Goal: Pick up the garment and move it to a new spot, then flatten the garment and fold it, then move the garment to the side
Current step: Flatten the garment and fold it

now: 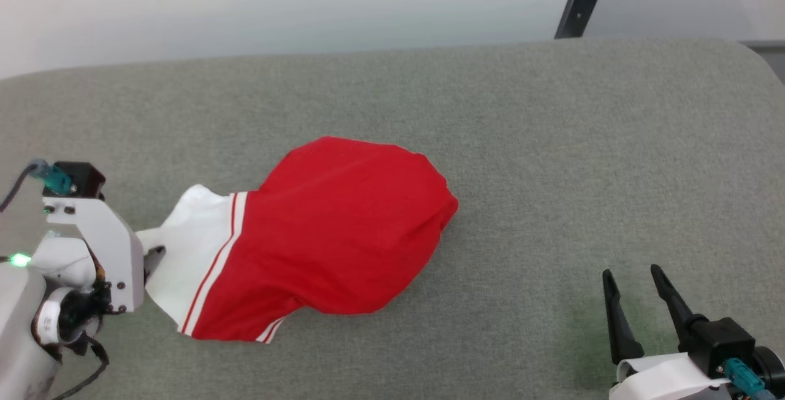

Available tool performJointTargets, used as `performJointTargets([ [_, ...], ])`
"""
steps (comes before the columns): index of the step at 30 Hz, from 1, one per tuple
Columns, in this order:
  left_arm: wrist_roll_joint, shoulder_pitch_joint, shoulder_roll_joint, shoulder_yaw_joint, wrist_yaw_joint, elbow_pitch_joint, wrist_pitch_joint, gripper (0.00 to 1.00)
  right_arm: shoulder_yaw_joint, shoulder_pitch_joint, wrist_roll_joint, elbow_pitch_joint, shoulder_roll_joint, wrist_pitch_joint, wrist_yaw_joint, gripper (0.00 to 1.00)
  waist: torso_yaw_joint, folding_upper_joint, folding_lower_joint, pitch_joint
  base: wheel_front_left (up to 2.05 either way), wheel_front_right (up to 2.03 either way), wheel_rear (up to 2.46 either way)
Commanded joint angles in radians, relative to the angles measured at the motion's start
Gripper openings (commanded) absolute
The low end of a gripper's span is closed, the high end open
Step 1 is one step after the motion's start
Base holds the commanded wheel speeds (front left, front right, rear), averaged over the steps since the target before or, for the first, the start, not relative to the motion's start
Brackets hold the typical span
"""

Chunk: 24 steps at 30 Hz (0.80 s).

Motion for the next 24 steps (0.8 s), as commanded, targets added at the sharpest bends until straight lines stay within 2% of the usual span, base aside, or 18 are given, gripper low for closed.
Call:
performJointTargets([
  [1,0.006,0.021,-0.002,0.011,-0.013,-0.016,-0.047,1.0,0.004,0.017,-0.01,0.004,0.002,-0.001,-0.001,1.0,0.02,0.0,0.0,-0.031,0.0,0.0,0.0],
  [4,0.01,0.053,-0.008,0.031,-0.033,-0.042,-0.151,1.0,0.01,0.025,-0.017,0.009,0.002,-0.001,-0.001,1.0,0.033,0.0,0.0,-0.058,0.0,0.0,0.0],
  [5,0.013,0.066,-0.007,0.04,-0.027,-0.045,-0.183,1.0,0.011,0.027,-0.02,0.009,0.002,-0.001,-0.001,1.0,0.039,0.0,0.0,-0.067,0.0,0.0,0.0],
  [7,0.026,0.097,-0.005,0.041,-0.051,-0.071,-0.256,1.0,0.015,0.037,-0.027,0.011,0.002,-0.001,-0.001,1.0,0.048,0.0,0.0,-0.087,0.0,0.0,0.0],
  [13,0.021,0.229,-0.05,0.094,-0.07,-0.138,-0.506,1.0,0.026,0.066,-0.035,0.005,0.001,-0.001,-0.001,1.0,0.079,0.0,0.0,-0.145,0.0,0.0,0.0],
  [21,0.061,0.411,-0.157,0.121,-0.062,-0.208,-0.858,1.0,0.038,0.088,-0.036,-0.001,0.002,-0.001,-0.001,1.0,0.124,0.0,0.0,-0.176,0.0,0.0,0.0],
  [24,0.094,0.458,-0.2,0.124,-0.056,-0.214,-0.937,1.0,0.039,0.094,-0.034,-0.003,0.002,-0.001,-0.001,1.0,0.142,0.0,0.0,-0.184,0.0,0.0,0.0],
])
